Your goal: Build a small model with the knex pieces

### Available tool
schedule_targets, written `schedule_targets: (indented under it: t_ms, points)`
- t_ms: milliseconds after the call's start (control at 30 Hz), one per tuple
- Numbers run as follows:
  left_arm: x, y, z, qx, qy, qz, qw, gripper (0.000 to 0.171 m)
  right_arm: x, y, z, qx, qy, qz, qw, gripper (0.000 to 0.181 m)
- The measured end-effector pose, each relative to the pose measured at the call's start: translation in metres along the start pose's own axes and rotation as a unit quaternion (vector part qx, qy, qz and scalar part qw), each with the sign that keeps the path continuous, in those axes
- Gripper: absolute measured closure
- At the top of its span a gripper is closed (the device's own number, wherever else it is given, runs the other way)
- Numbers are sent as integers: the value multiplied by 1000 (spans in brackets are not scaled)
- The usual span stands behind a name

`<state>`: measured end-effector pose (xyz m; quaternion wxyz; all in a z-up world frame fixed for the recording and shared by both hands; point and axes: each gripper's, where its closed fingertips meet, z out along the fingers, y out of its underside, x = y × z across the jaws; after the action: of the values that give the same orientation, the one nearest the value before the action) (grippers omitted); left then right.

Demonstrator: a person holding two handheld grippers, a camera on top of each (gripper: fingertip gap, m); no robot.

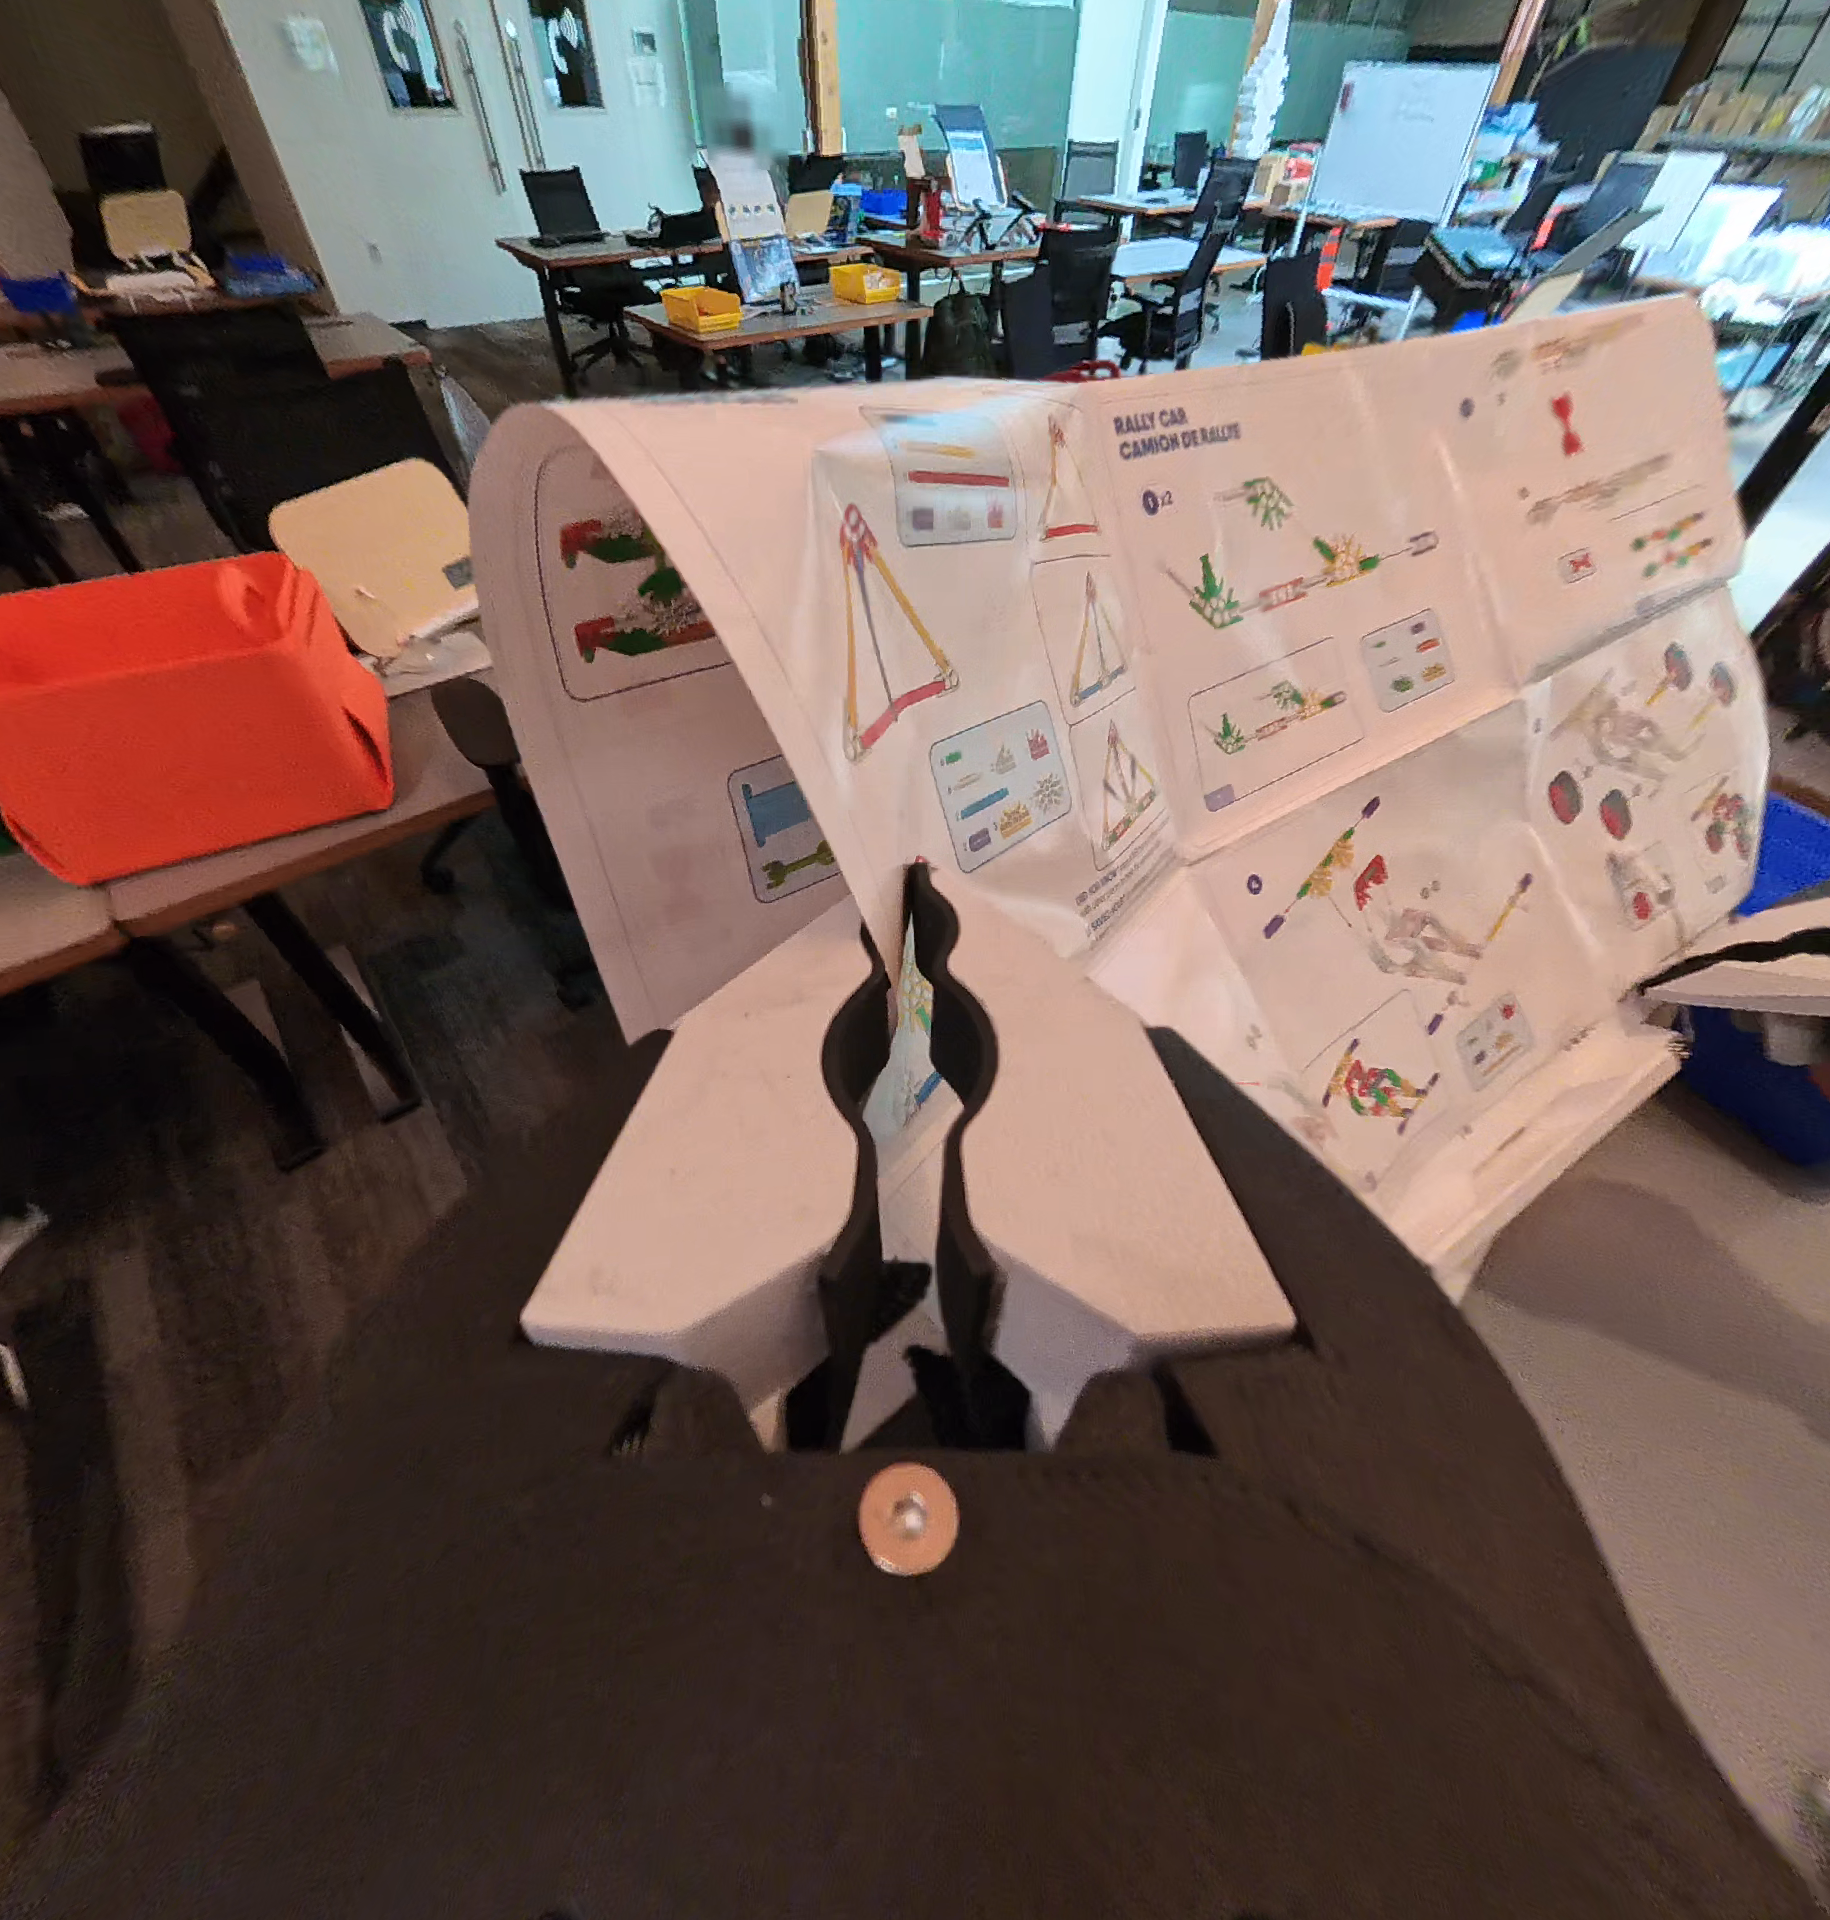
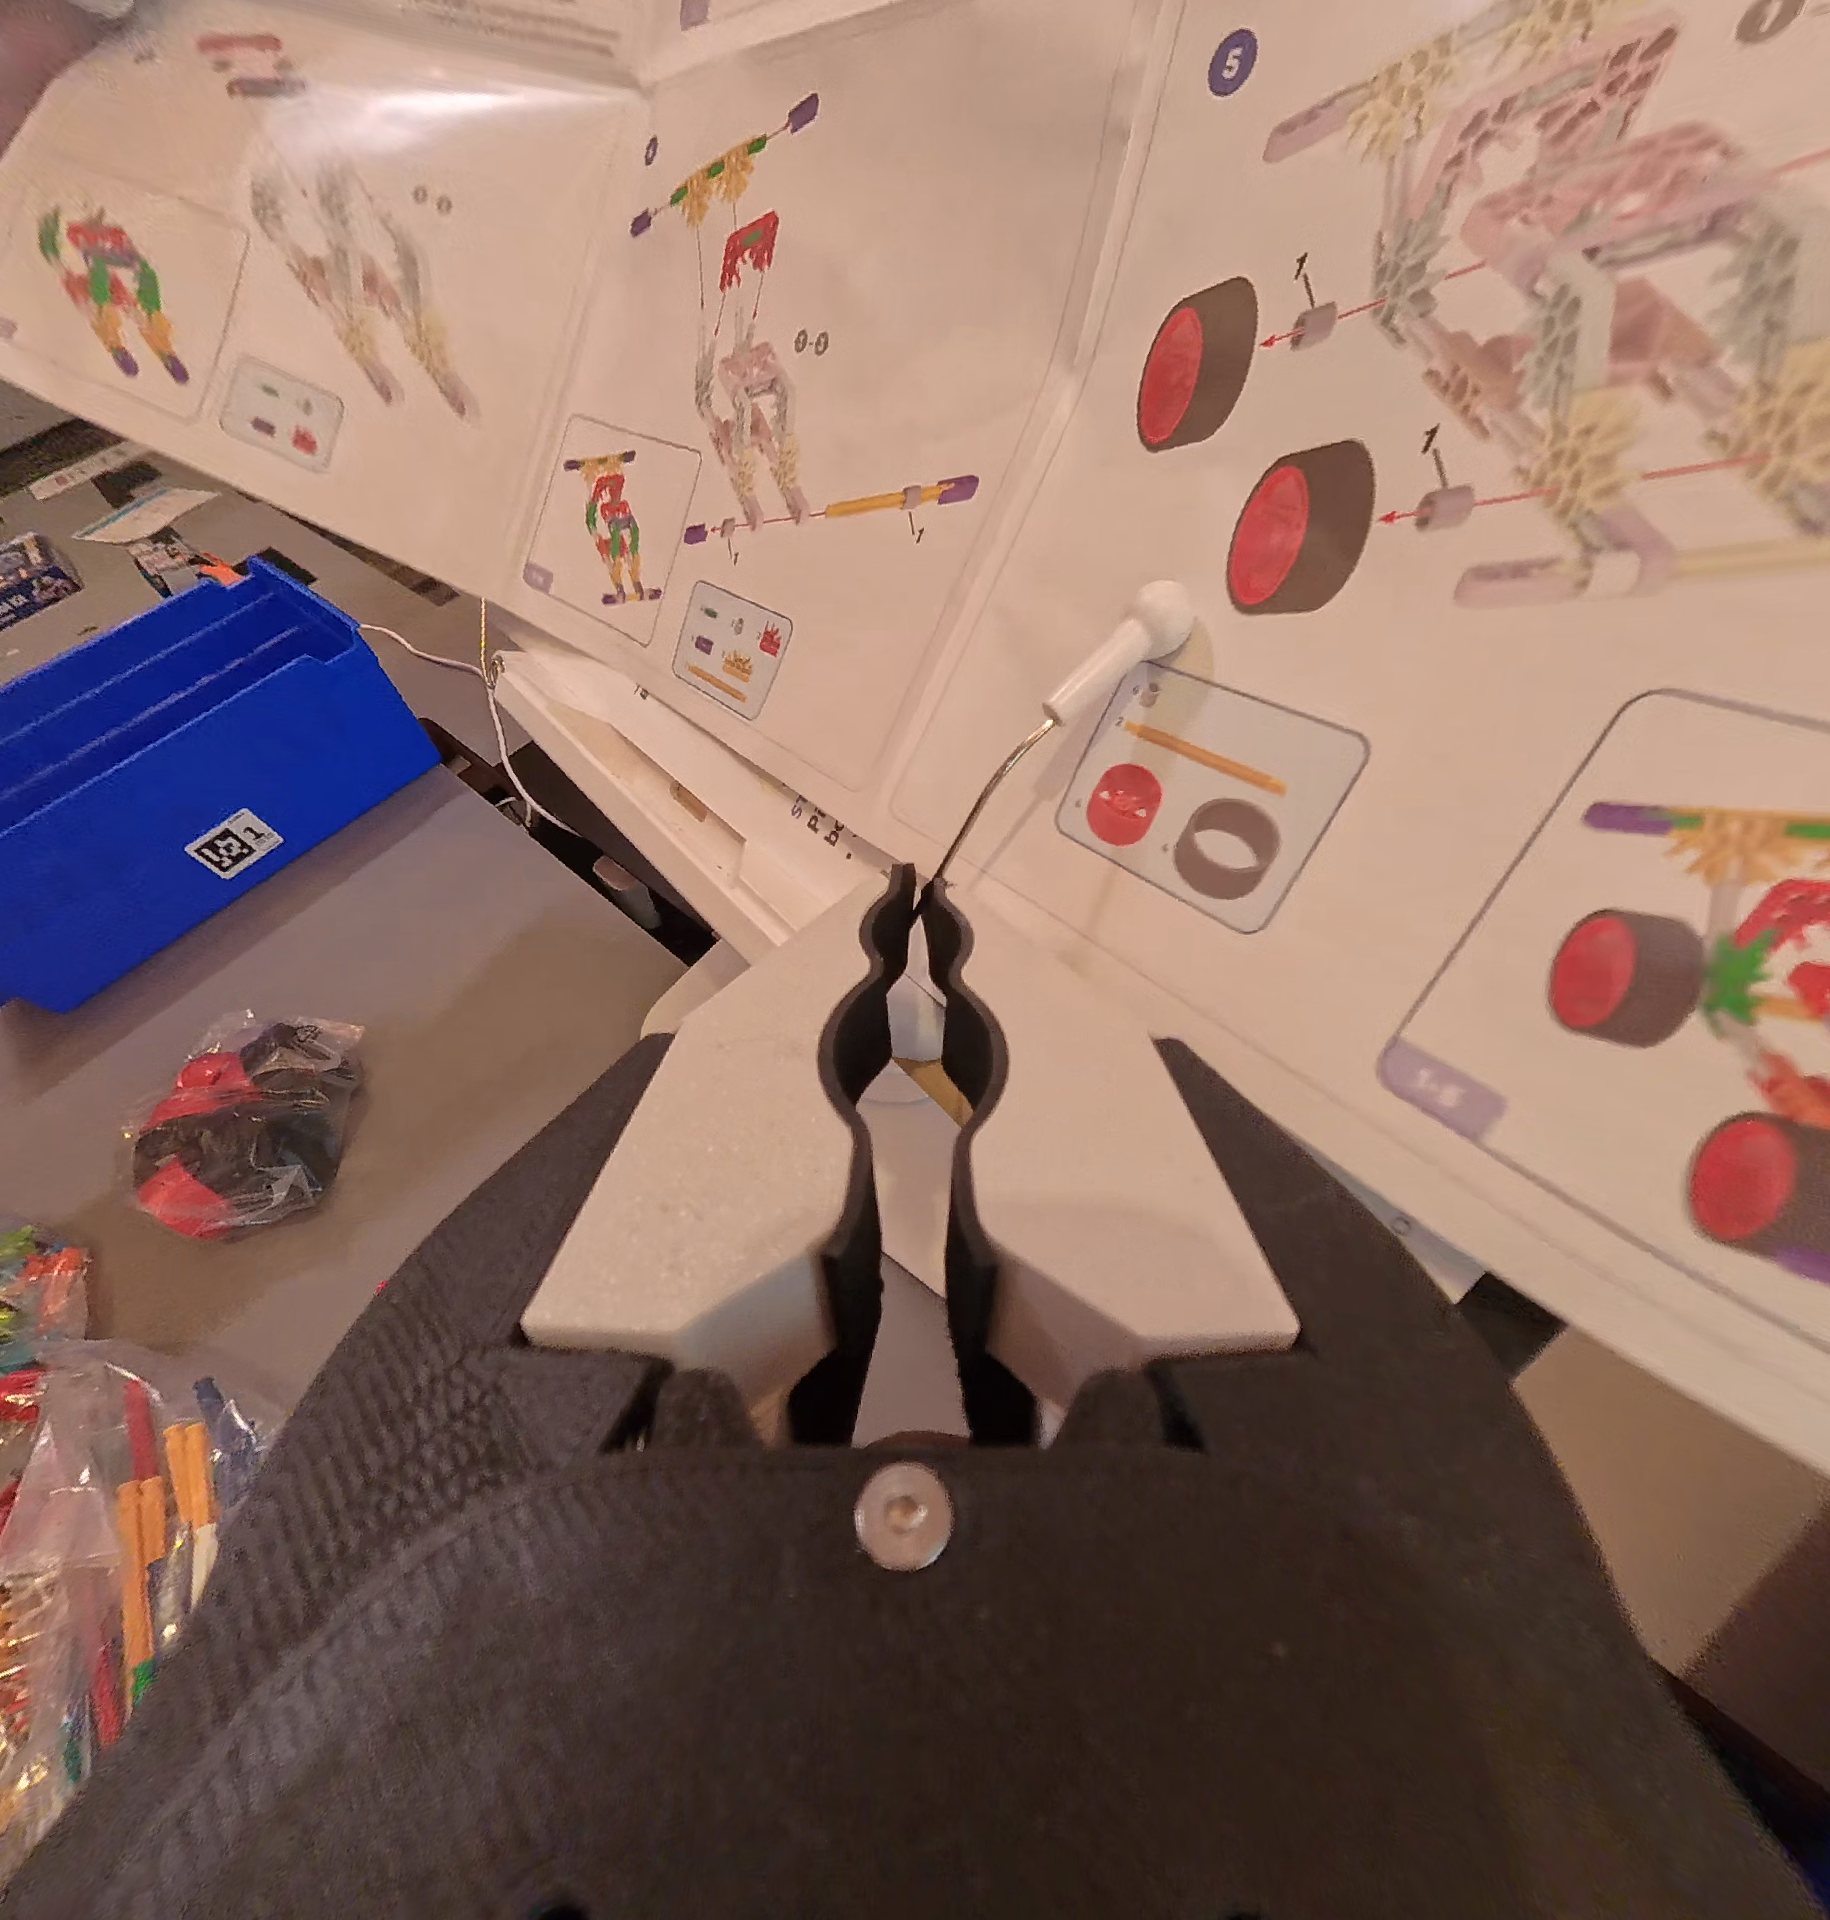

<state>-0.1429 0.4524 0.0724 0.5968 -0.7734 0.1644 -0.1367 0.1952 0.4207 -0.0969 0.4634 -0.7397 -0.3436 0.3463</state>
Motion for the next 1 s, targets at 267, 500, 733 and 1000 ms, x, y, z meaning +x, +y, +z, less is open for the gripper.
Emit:
schedule_targets:
  t_ms: [267, 500, 733, 1000]
  points:
    - [1, -18, 35, -8, 32, 56, 998, 171, 6, 1, -5, -13, 22, 15, 1000, 169]
    - [-15, -1, 39, -13, 19, 51, 998, 171, -42, -37, -36, 31, 80, -71, 994, 167]
    - [-20, -4, 47, 5, 1, 47, 999, 171, -156, -24, 97, -66, -65, -118, 989, 158]
    - [-15, -10, 43, 17, 15, 54, 998, 171, -153, -18, 162, -93, -28, -111, 989, 163]
